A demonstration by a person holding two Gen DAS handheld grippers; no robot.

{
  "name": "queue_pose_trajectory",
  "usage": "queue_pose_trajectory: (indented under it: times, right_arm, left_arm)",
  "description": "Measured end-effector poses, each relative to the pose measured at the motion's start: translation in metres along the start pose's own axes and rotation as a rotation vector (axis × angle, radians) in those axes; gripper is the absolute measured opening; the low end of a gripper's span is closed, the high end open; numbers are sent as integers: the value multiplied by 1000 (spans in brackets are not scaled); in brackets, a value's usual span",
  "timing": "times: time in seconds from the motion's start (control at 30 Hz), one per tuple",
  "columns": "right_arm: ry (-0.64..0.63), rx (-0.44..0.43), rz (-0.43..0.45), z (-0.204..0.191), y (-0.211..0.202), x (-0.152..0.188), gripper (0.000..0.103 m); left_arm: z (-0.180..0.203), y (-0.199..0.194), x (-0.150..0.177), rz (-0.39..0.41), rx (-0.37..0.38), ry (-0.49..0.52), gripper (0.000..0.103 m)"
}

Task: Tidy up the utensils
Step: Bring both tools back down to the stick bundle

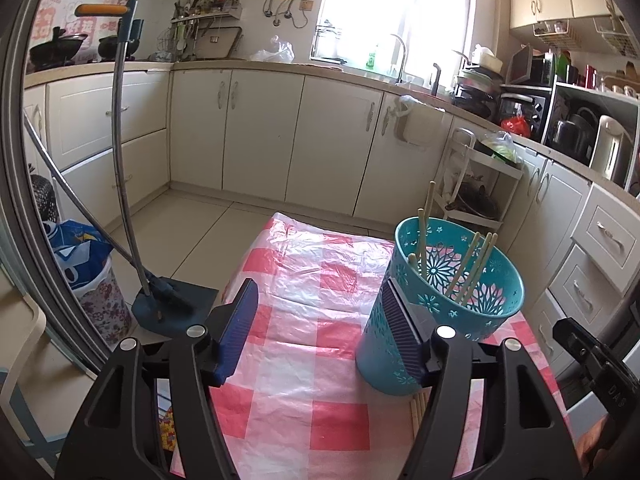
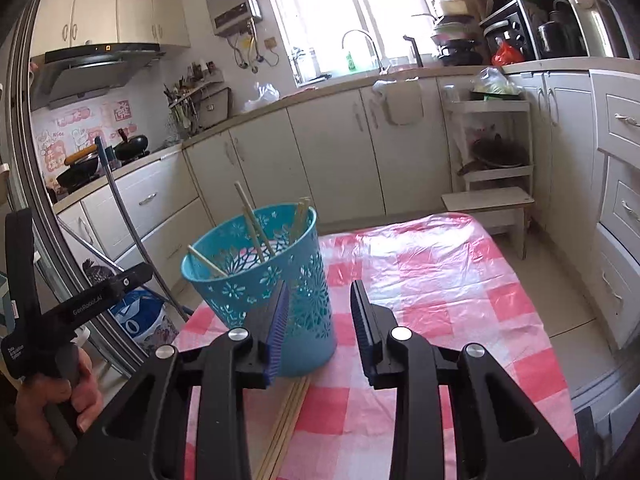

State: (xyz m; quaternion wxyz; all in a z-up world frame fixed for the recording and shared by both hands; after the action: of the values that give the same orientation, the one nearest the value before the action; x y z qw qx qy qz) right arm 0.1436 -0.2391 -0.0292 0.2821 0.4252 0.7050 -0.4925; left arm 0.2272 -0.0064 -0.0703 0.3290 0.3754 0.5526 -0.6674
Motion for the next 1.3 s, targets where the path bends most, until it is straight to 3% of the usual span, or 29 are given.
queue_pose_trajectory:
  times: [0.2,0.87,1.3]
  right_arm:
    - [-5,-16,-90,-3,18,13,32]
    - [-18,-13,-140,-10,23,21,38]
    - [-38,13,-213,-8,31,29,40]
  left_arm:
    - [0,4,0,-8,-8,11,63]
    - [-3,7,3,-13,-22,25,65]
    - [4,17,11,-57,-34,48,67]
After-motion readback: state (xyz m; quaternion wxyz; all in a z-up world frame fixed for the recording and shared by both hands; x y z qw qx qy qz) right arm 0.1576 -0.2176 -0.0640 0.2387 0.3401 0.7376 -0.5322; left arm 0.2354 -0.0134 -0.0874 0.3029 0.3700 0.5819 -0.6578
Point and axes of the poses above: each gripper's, at about its wrist camera, not at the fingertips, and y roughly the way its jaws point, z to its right, x to its underside, the point moved 1 cm from there along y, roughly the way its jaws point, and after that the axes turned 4 degrees about y, right-handed, at the moved point
